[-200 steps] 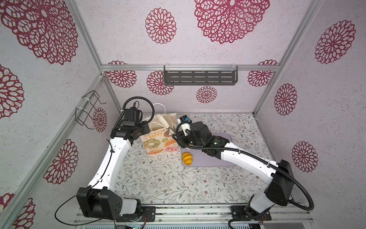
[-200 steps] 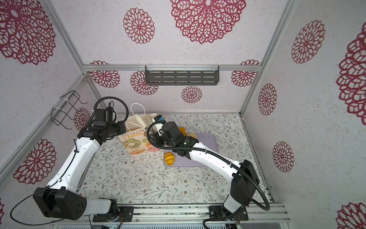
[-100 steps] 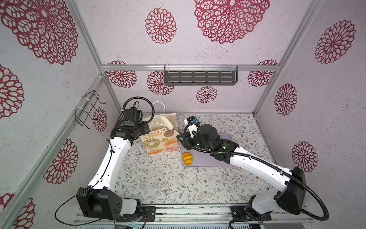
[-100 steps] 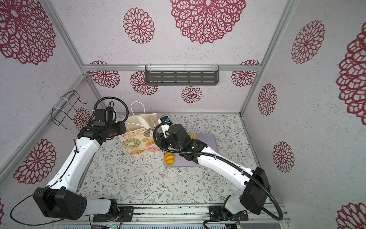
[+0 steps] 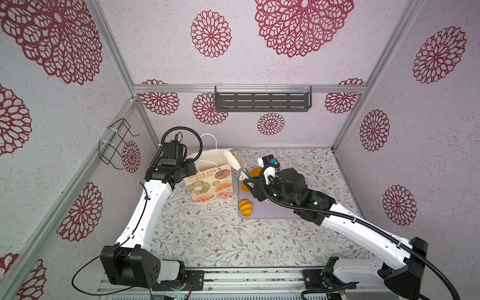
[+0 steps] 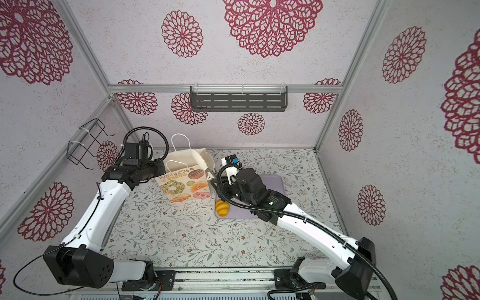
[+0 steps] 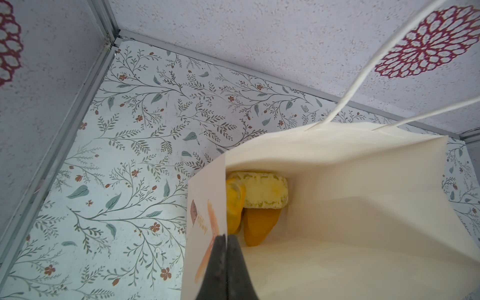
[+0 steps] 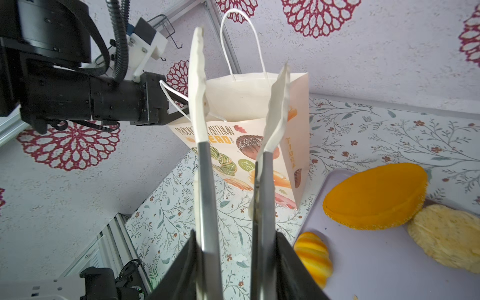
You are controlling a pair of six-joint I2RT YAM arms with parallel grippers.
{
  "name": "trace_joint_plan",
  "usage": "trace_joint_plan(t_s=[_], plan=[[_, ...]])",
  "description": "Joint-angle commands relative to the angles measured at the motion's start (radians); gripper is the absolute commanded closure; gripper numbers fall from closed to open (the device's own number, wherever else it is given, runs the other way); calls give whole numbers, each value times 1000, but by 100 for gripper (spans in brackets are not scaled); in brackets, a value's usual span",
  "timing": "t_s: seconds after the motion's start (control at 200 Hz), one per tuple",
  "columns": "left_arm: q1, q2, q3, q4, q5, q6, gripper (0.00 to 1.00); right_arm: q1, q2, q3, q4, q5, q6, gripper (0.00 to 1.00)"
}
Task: Place the fake bread into the paper bag
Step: 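Withdraw the open right tongs from the bag back over the tray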
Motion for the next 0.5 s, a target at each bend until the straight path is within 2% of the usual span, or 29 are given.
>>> trace_joint_plan(t_s=[0.0,0.23,0.495], plan=[[-3,-30,4,23,-1,-3,100,-1,-75,8,-47,88,53,55],[-5,-30,4,24,4,-5,100,-25,-145,-20,-203,139,152,52],[-5,-25,4,26,10,-5,100,-90,-179,-83,-327,69,261,49]])
